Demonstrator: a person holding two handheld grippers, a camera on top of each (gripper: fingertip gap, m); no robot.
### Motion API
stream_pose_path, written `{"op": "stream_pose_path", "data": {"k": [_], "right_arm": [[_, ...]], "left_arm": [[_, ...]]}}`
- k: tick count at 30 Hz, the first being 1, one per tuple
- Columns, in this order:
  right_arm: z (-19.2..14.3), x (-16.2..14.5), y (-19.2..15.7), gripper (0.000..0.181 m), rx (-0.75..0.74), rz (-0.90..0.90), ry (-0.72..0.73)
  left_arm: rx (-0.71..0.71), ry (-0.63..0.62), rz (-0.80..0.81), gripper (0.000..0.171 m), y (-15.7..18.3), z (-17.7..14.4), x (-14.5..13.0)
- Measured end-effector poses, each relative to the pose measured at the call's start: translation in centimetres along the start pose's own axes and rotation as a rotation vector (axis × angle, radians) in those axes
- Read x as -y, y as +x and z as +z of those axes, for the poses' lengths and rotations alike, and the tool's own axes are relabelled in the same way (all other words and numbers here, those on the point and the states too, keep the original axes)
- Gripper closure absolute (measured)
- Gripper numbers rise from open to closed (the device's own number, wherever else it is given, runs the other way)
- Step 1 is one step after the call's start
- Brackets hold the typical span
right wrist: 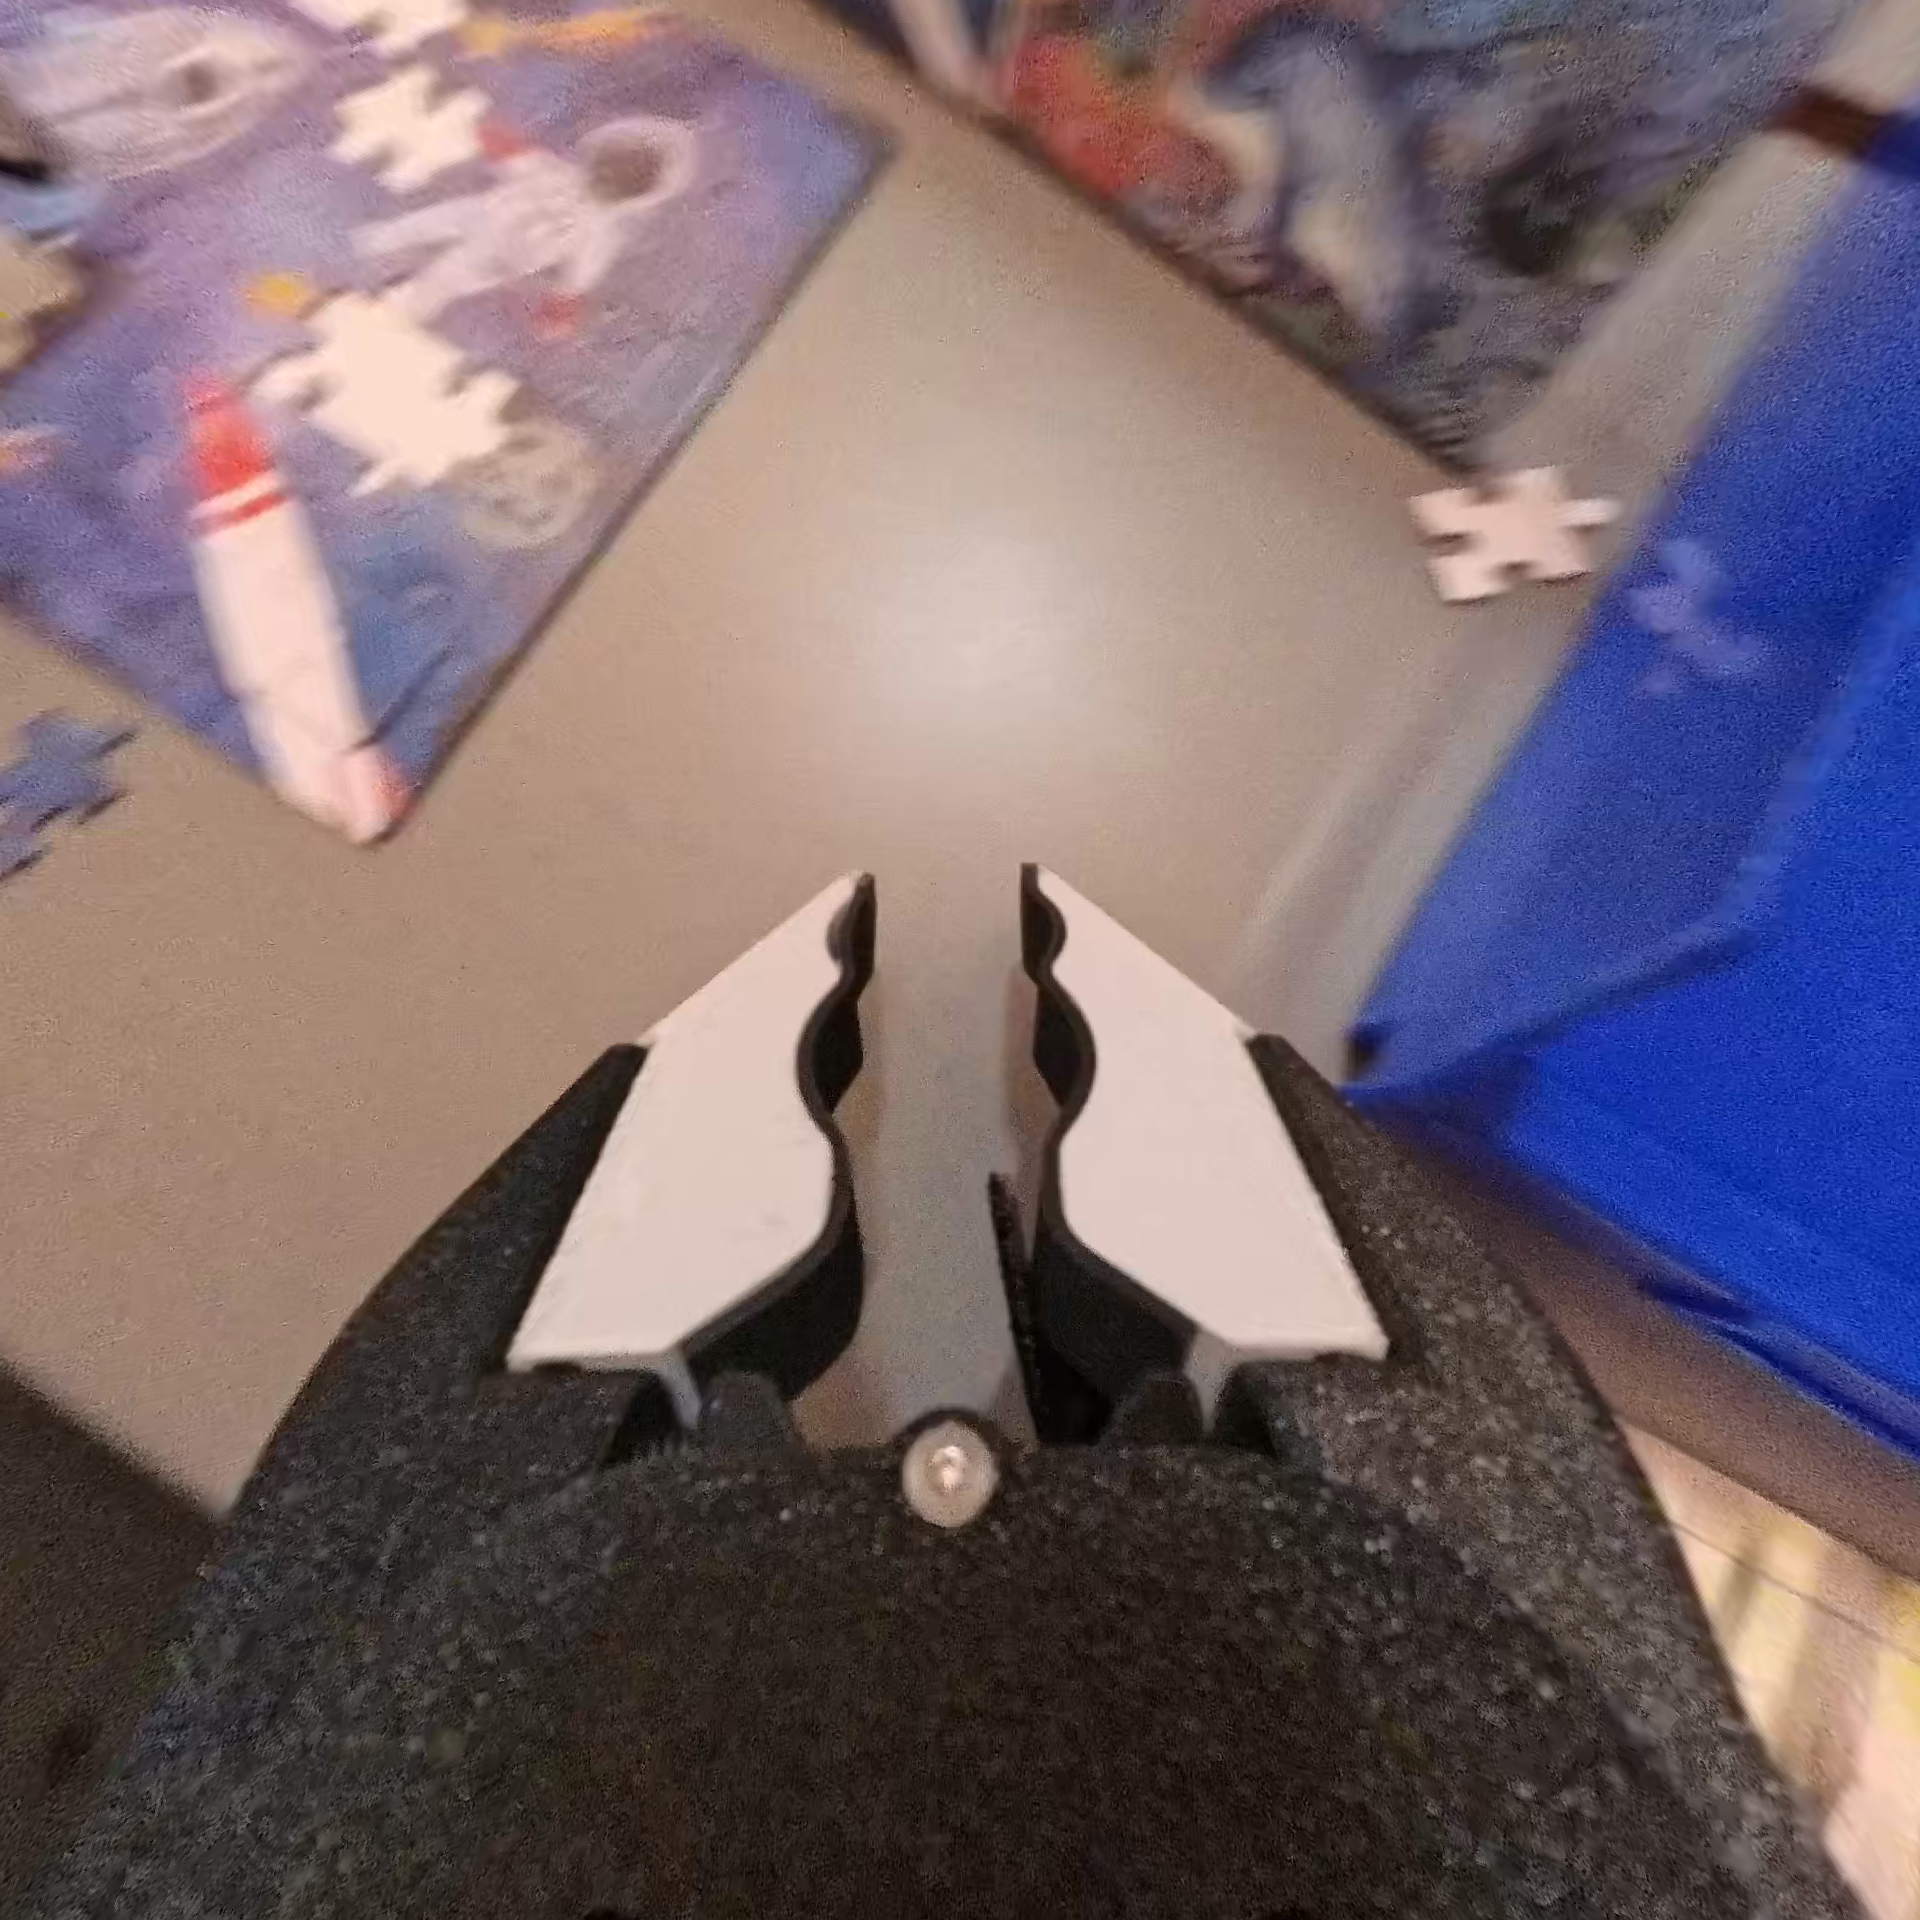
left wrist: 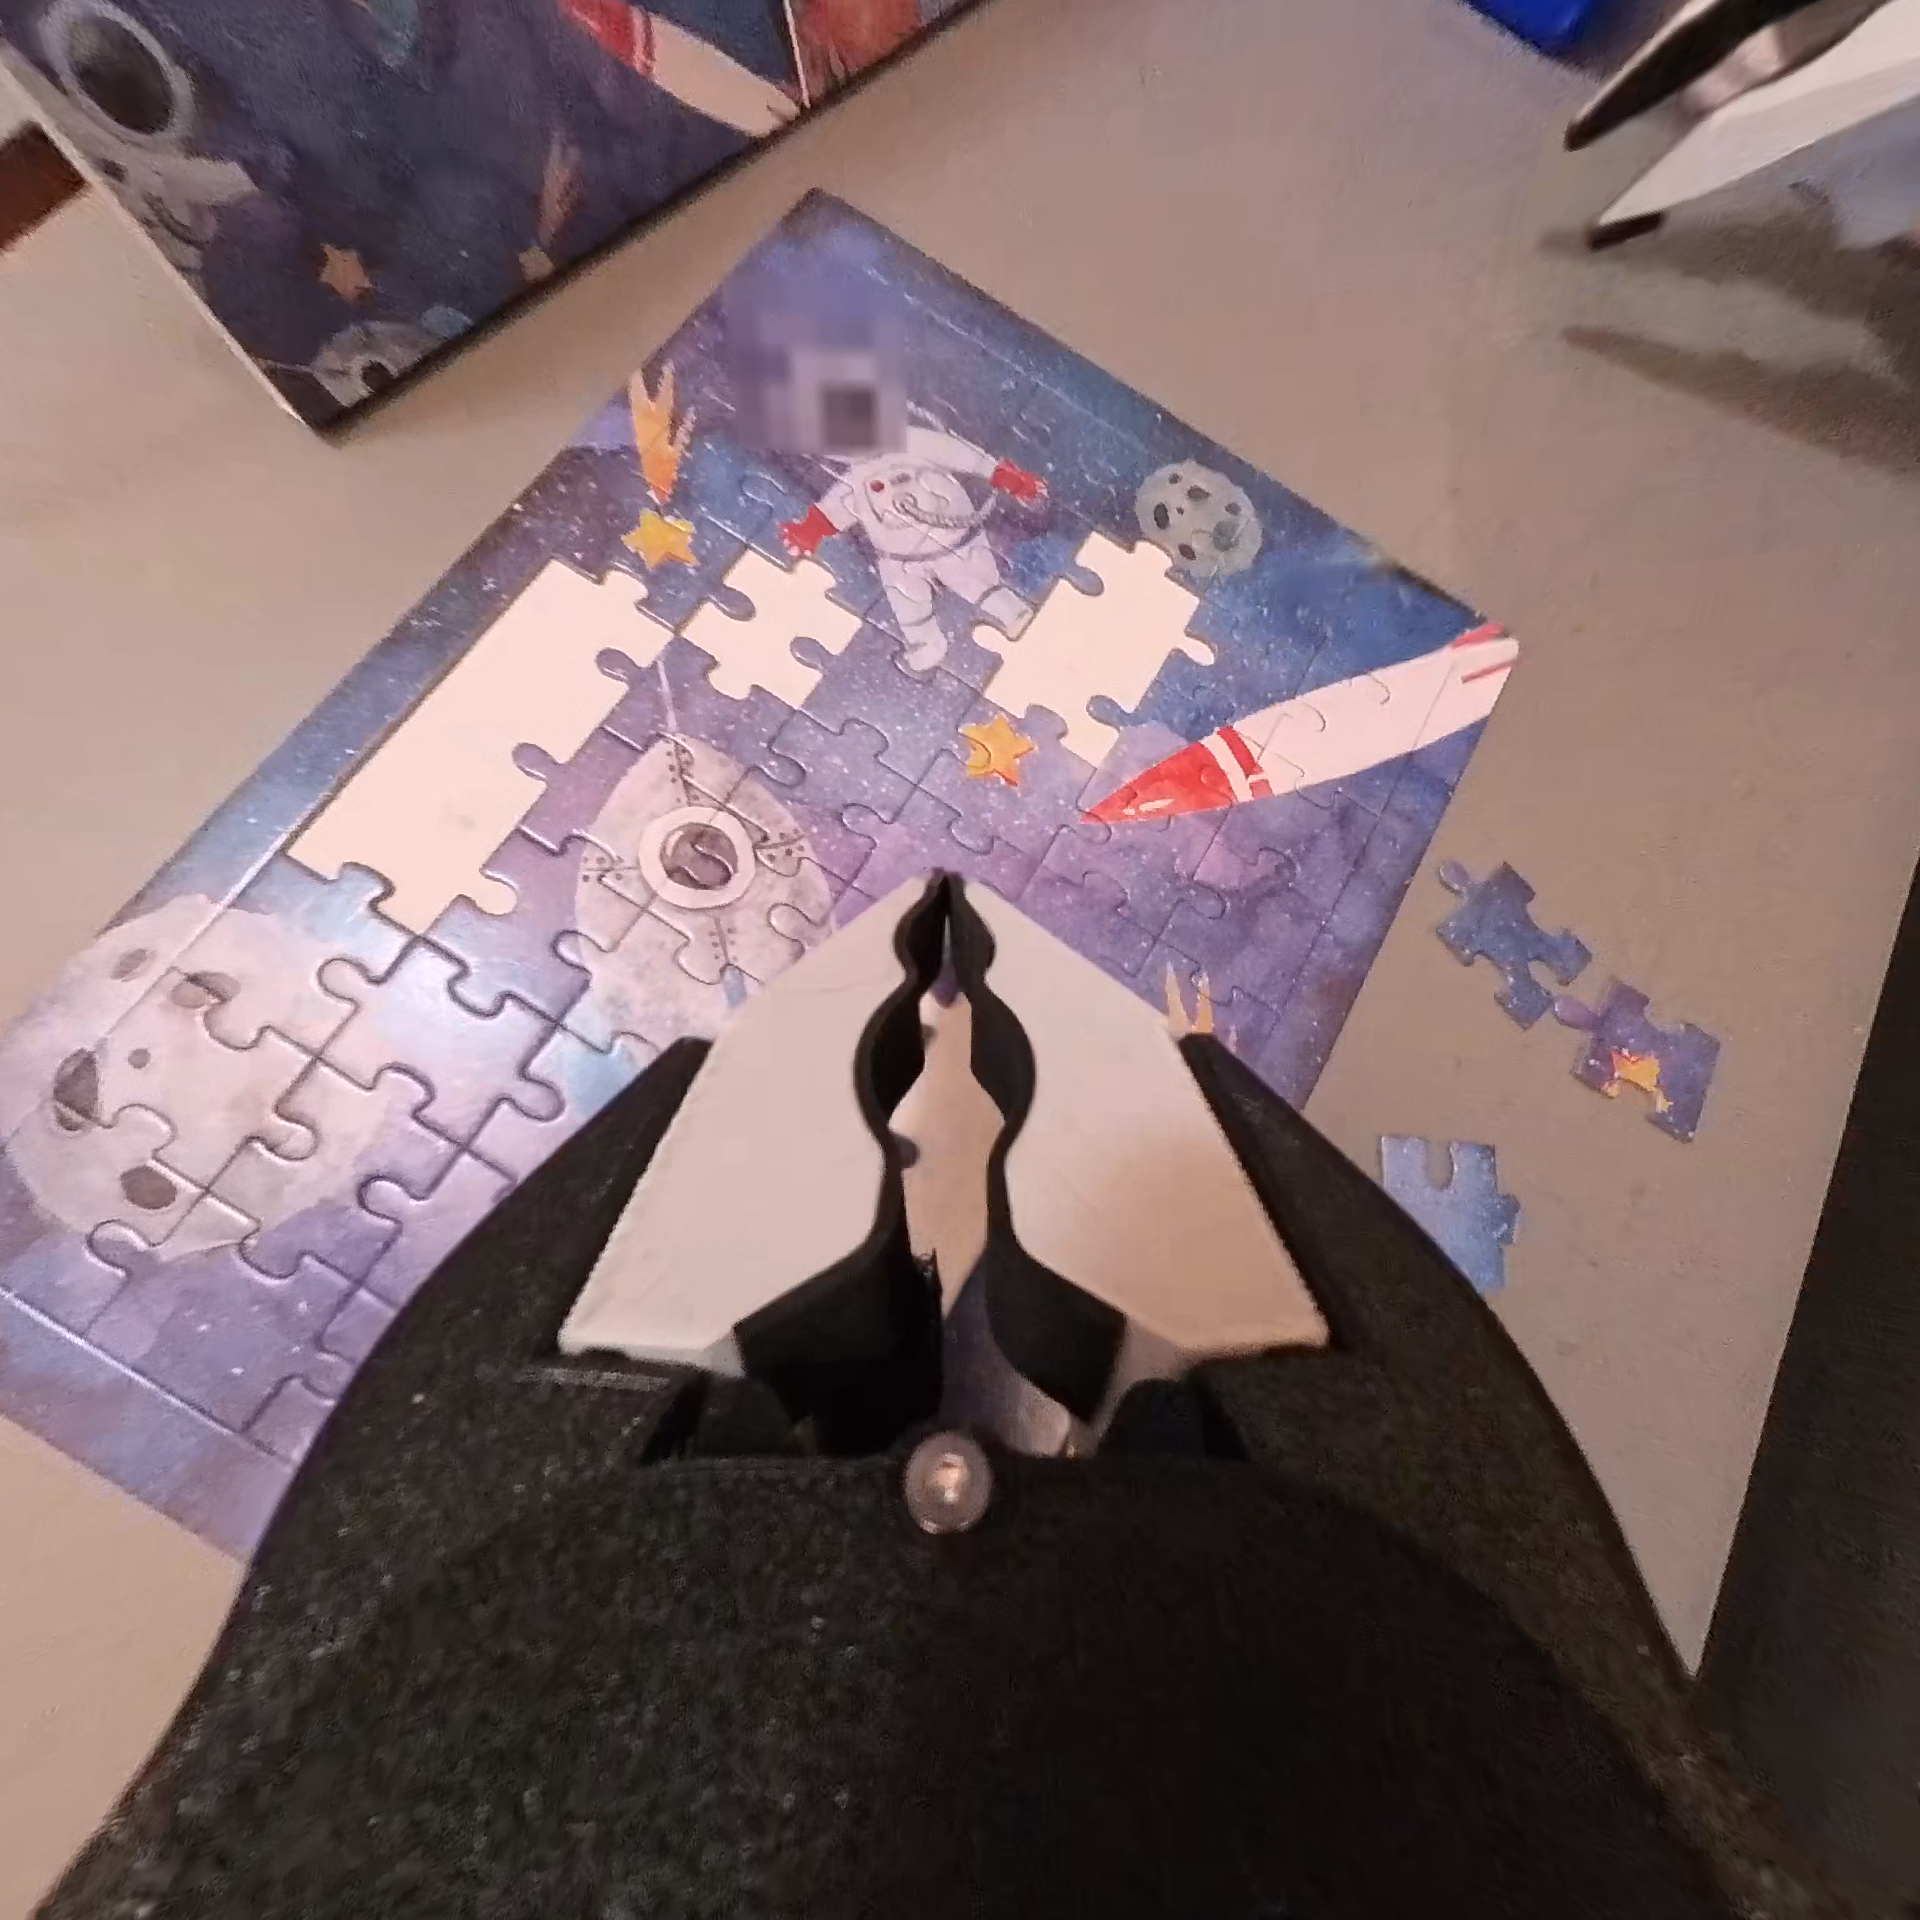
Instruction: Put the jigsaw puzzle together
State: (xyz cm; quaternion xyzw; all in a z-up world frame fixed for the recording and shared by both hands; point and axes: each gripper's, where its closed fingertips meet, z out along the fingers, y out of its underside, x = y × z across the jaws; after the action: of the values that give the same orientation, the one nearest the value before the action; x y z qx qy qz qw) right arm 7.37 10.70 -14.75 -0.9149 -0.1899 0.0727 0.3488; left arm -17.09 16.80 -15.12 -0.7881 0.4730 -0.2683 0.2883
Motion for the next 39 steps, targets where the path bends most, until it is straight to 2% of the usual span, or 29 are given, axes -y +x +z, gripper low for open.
{"op": "stream_pose_path", "data": {"k": [2, 3, 5, 6, 8, 9, 11, 14, 16, 18, 21, 23, 27, 30, 33, 35, 37, 39], "right_arm": [[0.7, 1.4, 4.0, 0.145, -0.201, 0.097, 0.045], [1.3, 2.7, 4.6, 0.151, -0.224, 0.151, 0.082], [3.0, 5.8, 5.6, 0.134, -0.235, 0.275, 0.189], [4.1, 6.6, 5.6, 0.129, -0.216, 0.323, 0.183], [5.5, 7.7, 6.7, 0.134, -0.286, 0.398, 0.186], [5.9, 7.9, 6.8, 0.143, -0.316, 0.385, 0.173], [5.8, 7.9, 8.5, 0.151, -0.477, 0.389, 0.186], [5.3, 7.7, 10.4, 0.164, -0.611, 0.460, 0.232], [5.4, 6.8, 11.6, 0.170, -0.670, 0.497, 0.194], [6.2, 5.8, 12.0, 0.171, -0.668, 0.528, 0.135], [7.1, 4.8, 11.9, 0.181, -0.607, 0.565, 0.085], [6.9, 4.5, 11.6, 0.181, -0.586, 0.510, 0.053], [5.5, 2.8, 8.2, 0.181, -0.495, 0.400, -0.016], [3.8, 0.9, 0.8, 0.181, -0.259, 0.302, -0.086], [1.2, -2.0, -5.8, 0.181, -0.151, 0.117, -0.205], [0.4, -2.9, -9.7, 0.181, -0.063, 0.037, -0.220], [0.2, -3.2, -11.7, 0.181, -0.038, -0.025, -0.228], [-0.1, -2.7, -10.9, 0.181, -0.121, -0.053, -0.221]], "left_arm": [[-0.007, 0.073, -0.043, 0.171, -0.3, -0.7, 1.4], [-0.019, 0.108, -0.063, 0.171, -0.4, -1.0, 2.0], [-0.018, 0.151, -0.084, 0.171, -0.7, -1.5, 2.5], [-0.010, 0.164, -0.084, 0.171, -0.9, -1.7, 2.7], [0.002, 0.180, -0.094, 0.171, -1.3, -2.0, 2.8], [-0.003, 0.185, -0.098, 0.171, -1.3, -2.1, 3.0], [-0.004, 0.200, -0.103, 0.171, -1.4, -2.4, 3.1], [-0.011, 0.202, -0.095, 0.171, -1.3, -2.5, 3.1], [-0.002, 0.200, -0.079, 0.171, -1.2, -2.4, 3.1], [-0.011, 0.188, -0.063, 0.171, -0.8, -2.2, 3.0], [-0.010, 0.179, -0.039, 0.171, -0.3, -2.0, 3.0], [-0.005, 0.174, -0.023, 0.171, -0.2, -2.0, 2.9], [0.020, 0.178, -0.027, 0.171, -0.9, -2.4, 2.9], [0.044, 0.187, -0.045, 0.171, -1.9, -3.2, 3.0], [0.120, 0.188, -0.055, 0.171, -3.8, -5.0, 3.0], [0.187, 0.225, -0.065, 0.171, -5.3, -7.1, 3.2], [0.236, 0.290, -0.102, 0.171, -6.7, -9.1, 3.1], [0.298, 0.278, -0.170, 0.171, -8.1, -10.7, 1.3]]}}
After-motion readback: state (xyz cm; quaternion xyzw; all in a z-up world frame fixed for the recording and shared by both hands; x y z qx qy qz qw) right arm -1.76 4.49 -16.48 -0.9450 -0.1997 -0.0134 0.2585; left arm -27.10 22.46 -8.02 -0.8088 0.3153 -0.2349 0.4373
